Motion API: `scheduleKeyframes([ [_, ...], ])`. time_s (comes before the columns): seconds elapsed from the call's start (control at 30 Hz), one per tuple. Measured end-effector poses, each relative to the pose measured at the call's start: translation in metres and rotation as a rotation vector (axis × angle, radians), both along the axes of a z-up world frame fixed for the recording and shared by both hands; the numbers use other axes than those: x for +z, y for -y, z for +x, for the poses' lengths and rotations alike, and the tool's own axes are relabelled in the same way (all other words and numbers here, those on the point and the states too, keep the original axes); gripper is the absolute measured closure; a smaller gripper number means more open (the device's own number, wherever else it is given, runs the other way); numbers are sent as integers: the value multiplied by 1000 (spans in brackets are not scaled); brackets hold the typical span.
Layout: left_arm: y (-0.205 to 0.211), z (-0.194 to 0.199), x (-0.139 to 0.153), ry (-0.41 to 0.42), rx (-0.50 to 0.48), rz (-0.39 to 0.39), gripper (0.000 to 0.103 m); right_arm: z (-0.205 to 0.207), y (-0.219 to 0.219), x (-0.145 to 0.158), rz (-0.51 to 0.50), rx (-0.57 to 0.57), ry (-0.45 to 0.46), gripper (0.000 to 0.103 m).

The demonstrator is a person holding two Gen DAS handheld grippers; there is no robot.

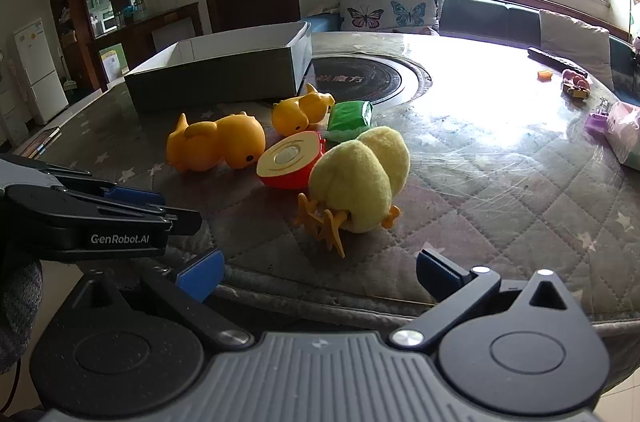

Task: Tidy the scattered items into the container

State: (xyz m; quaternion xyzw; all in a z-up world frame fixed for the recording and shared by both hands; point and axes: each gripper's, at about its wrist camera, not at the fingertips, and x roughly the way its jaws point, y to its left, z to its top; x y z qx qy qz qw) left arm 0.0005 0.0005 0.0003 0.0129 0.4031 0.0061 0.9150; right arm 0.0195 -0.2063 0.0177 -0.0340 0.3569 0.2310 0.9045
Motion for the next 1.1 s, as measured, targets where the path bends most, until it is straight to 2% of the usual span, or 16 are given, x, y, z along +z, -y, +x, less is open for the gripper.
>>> scheduleKeyframes([
  [0.1, -2, 2, 1, 6, 7, 4, 63, 0, -1, 0, -2, 2, -8, 0],
  [0.2, 8, 2, -2, -2, 2, 43, 63, 3, 1, -3, 0, 3, -14, 0],
  [0.33, -2, 6, -1, -15, -2, 1, 63, 1, -2, -2, -7, 15, -16, 0],
  [1.1, -1, 14, -1, -45, -21, -22, 63, -2, -9, 3, -20, 38, 14, 0],
])
